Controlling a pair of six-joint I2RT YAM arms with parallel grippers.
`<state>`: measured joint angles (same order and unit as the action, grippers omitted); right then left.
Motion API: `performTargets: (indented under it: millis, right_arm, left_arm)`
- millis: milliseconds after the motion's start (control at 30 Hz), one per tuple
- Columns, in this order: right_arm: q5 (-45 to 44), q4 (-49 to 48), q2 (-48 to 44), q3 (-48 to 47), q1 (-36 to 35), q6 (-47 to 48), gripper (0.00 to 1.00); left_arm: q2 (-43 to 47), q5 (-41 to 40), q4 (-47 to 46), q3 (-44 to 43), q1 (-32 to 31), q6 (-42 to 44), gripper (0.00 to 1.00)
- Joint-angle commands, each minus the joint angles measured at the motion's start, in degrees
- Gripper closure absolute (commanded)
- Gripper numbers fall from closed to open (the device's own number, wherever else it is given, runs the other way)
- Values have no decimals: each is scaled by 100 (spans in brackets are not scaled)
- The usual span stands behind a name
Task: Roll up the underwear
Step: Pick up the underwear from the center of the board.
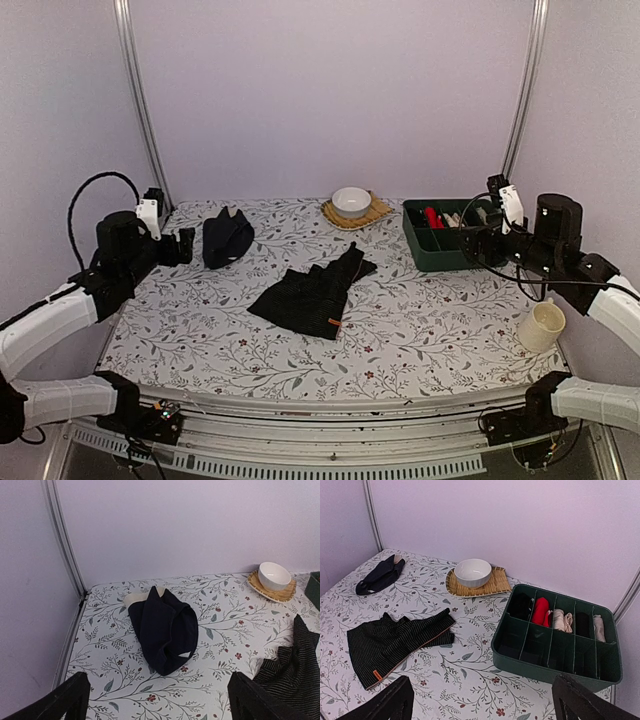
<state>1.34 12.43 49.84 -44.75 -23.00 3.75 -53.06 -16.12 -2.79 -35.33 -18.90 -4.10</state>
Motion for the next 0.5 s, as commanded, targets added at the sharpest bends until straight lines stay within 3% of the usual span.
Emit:
performTargets:
  millis: [0,200,467]
  right_arm:
    - [-194,-462,-228,238,-173,-900,1]
    - [250,-1031,-606,478,-332,-1887,1]
    - [742,-1574,-835,853,-439,-1990,1]
  left_arm:
    - [-443,973,-1398,442,611,262,1]
    - [-1163,1644,-2233,743,1256,392,1]
    - [-1437,2492,-2986,926,1682,653,2]
